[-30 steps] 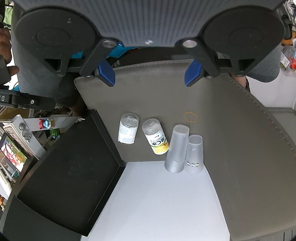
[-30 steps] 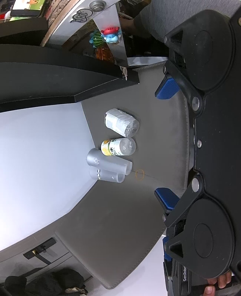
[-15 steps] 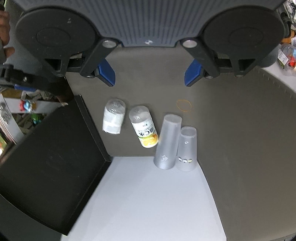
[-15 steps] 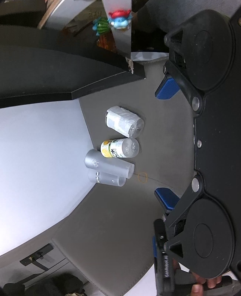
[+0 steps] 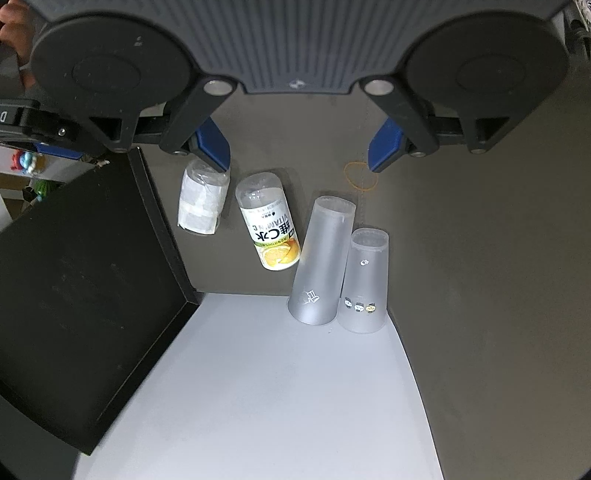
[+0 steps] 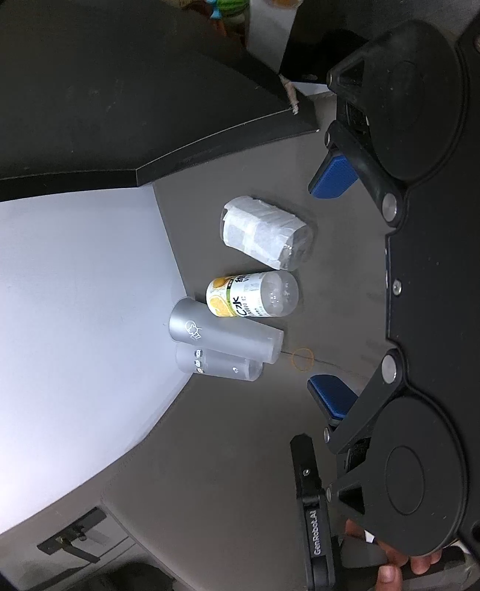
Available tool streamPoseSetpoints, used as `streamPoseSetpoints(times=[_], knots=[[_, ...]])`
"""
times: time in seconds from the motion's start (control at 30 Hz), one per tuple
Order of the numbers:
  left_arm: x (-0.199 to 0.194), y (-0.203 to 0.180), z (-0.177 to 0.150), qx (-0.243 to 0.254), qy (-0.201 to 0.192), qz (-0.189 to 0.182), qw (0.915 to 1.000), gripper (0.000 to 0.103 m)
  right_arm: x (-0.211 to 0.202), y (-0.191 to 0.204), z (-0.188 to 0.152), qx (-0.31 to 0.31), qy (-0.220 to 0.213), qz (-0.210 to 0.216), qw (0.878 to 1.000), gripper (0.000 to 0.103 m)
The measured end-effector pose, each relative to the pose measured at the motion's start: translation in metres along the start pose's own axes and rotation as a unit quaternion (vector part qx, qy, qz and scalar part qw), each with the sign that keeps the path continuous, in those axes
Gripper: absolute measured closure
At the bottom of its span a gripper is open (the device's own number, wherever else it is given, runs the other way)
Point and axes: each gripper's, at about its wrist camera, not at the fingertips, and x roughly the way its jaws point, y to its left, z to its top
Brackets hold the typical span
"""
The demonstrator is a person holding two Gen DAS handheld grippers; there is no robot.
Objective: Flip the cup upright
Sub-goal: 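Move the left gripper toward the taller frosted cup with the printed figure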
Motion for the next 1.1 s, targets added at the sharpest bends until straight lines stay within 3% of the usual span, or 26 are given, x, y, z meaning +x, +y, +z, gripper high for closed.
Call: streamPoseSetpoints(times=[0.63,0.97,1.1], knots=[[0.088,-0.004,0.056,0.021,-0.007,0.02,0.9996,0.026,0.07,-0.015,0.021,0.02,0.03,-0.006,0.999,0.0],[0.129,-0.002,0.074,0.033,0.022,0.029,0.9988,0.028,0.095,-0.021,0.017,0.026,0.041,-0.017,0.999,0.0],[0.15,0.001,0.079,0.032,0.038,0.028,0.9984,0.034,0.103,-0.024,0.017,0.033,0.046,-0.024,0.998,0.0]])
